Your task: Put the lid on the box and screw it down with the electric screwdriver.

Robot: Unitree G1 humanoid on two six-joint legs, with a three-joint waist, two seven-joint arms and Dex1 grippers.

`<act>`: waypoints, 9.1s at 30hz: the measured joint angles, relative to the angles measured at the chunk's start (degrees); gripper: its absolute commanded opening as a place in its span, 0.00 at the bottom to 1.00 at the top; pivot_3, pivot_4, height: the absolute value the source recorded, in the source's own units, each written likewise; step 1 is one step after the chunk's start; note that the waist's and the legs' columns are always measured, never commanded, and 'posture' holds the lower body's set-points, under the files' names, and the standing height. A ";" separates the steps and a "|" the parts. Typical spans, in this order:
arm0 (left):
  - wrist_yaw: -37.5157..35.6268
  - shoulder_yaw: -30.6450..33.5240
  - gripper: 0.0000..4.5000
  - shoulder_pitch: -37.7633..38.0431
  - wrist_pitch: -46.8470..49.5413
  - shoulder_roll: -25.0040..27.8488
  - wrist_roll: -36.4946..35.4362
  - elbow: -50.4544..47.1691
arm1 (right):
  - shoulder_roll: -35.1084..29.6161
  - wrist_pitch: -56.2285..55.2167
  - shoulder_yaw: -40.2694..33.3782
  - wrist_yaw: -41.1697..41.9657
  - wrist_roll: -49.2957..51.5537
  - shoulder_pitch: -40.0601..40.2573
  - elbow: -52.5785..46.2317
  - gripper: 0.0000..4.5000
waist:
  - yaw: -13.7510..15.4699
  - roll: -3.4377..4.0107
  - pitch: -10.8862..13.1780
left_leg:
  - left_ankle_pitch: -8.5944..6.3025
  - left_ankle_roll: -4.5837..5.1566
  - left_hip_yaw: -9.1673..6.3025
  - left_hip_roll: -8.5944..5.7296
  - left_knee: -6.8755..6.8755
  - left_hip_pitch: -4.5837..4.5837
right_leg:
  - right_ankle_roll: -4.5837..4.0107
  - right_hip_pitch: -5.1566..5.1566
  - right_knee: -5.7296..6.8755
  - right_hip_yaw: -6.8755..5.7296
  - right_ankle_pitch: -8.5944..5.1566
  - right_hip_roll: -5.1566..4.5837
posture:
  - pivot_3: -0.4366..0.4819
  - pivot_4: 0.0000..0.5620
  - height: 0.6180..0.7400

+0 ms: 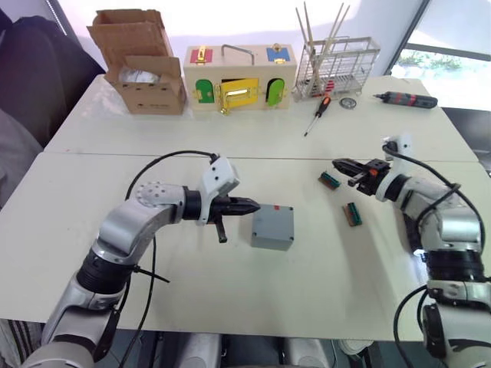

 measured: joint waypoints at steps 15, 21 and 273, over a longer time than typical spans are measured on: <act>-5.36 -0.36 0.00 3.26 0.05 9.22 -2.44 -6.92 | 2.38 13.99 5.53 -2.78 12.62 11.78 -28.72 0.00 | 0.27 0.00 0.00 | -0.03 0.05 -0.04 -0.02 0.05 0.00 | 0.00 0.02 -0.02 0.06 0.00 0.00 | 0.48 0.27 0.96; -4.59 -1.03 0.00 3.18 -0.04 8.08 -2.44 -6.92 | 2.23 14.01 5.97 -3.17 12.64 11.80 -28.72 0.00 | 0.04 -0.01 0.00 | -0.03 0.05 -0.04 -0.01 0.05 0.00 | 0.00 0.02 -0.02 0.05 0.00 0.01 | 0.48 0.27 0.96; -4.90 -12.79 0.00 -4.06 -10.61 -3.27 13.70 8.21 | 14.00 -9.56 9.88 -15.54 6.35 21.18 -35.18 0.41 | -0.15 -0.63 -1.57 | -0.32 0.52 0.11 0.09 -0.91 1.71 | 0.01 1.16 -0.18 0.14 -0.06 0.11 | 0.48 0.27 0.96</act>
